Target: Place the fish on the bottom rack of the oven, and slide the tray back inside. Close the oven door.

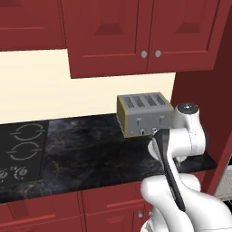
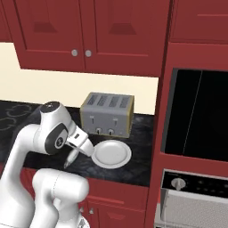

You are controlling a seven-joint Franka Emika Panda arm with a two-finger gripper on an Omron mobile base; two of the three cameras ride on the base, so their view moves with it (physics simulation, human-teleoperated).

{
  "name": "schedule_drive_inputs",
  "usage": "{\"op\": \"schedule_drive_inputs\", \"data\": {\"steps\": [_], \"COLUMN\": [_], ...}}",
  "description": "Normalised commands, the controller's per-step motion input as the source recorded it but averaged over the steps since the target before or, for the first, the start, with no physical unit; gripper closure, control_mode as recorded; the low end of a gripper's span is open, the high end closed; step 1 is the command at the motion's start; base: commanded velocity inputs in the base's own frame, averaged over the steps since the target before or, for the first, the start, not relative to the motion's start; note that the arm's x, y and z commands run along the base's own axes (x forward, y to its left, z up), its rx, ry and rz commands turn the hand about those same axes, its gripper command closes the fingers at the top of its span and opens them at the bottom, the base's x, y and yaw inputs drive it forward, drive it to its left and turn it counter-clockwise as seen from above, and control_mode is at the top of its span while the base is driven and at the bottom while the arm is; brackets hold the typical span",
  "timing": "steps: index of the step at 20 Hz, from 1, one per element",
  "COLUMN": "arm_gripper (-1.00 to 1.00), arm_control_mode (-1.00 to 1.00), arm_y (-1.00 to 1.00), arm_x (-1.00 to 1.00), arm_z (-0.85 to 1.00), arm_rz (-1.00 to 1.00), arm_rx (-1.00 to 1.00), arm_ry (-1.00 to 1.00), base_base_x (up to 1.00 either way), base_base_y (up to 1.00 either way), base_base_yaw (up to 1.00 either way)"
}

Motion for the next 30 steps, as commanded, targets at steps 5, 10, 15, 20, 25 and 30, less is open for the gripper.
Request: {"op": "schedule_drive_inputs", "data": {"steps": [5, 10, 15, 20, 25, 30], "arm_gripper": [1.0, 1.0, 1.0, 1.0, 1.0, 1.0], "arm_control_mode": [1.0, 1.0, 1.0, 1.0, 1.0, 1.0], "arm_y": [0.0, 0.0, 0.0, 0.0, 0.0, 0.0], "arm_x": [0.0, 0.0, 0.0, 0.0, 0.0, 0.0], "arm_z": [0.0, 0.0, 0.0, 0.0, 0.0, 0.0], "arm_rz": [0.0, 0.0, 0.0, 0.0, 0.0, 0.0], "arm_rx": [0.0, 0.0, 0.0, 0.0, 0.0, 0.0], "arm_ry": [0.0, 0.0, 0.0, 0.0, 0.0, 0.0], "base_base_x": [-1.0, -0.39, -0.06, 0.0, 0.0, 0.11], "base_base_y": [-0.08, -0.01, -0.01, -0.19, -0.45, -0.27], "base_base_yaw": [-0.11, -0.32, -0.36, -0.41, -0.42, -0.42]}}
